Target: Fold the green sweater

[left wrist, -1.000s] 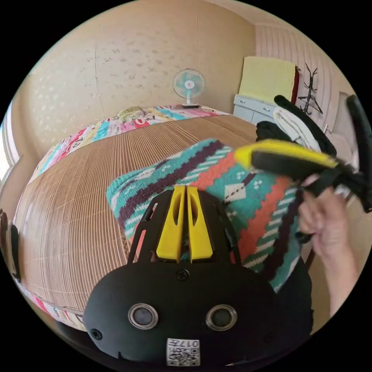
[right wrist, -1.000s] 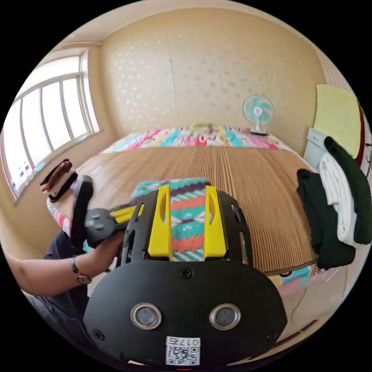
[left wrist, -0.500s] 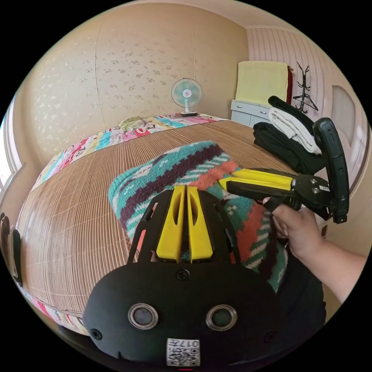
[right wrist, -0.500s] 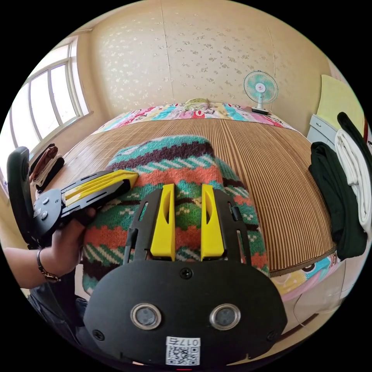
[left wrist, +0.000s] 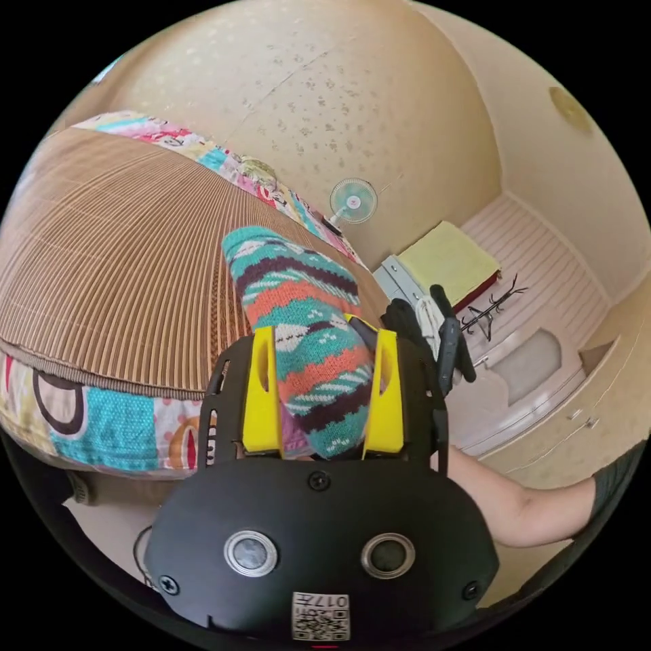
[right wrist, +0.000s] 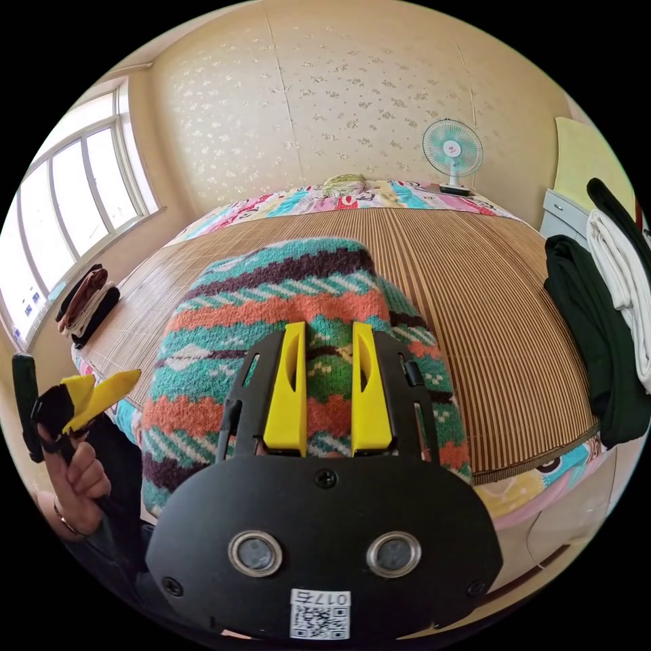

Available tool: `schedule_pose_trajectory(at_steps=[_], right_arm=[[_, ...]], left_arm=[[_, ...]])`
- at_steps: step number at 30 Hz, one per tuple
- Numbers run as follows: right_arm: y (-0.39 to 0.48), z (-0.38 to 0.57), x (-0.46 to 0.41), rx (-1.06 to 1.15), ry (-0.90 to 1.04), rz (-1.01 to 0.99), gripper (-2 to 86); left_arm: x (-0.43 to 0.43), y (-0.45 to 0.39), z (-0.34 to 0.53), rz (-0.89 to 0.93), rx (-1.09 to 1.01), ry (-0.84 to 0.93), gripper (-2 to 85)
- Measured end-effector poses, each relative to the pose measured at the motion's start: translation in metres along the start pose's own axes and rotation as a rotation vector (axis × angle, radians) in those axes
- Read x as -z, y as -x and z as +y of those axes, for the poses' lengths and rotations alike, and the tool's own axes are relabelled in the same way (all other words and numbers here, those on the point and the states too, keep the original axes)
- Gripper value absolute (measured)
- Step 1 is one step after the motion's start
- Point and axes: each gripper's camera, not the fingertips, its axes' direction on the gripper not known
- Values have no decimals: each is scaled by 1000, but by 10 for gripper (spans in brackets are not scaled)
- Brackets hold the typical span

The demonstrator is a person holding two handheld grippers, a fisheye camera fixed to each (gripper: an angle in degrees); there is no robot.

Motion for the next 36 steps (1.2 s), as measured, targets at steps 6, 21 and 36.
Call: schedule_pose_trajectory(at_steps=[6, 21, 36], right_arm=[[6, 3, 3, -11, 0, 0, 101], [9, -14, -6, -46, 49, 121, 90], [-126, -60, -10, -134, 64, 263, 75]], left_arm=[[-26, 44, -22, -16, 77, 238, 229], [-102, 87, -91, 79, 60, 457, 209], [-287, 25, -139, 82, -62, 654, 207]])
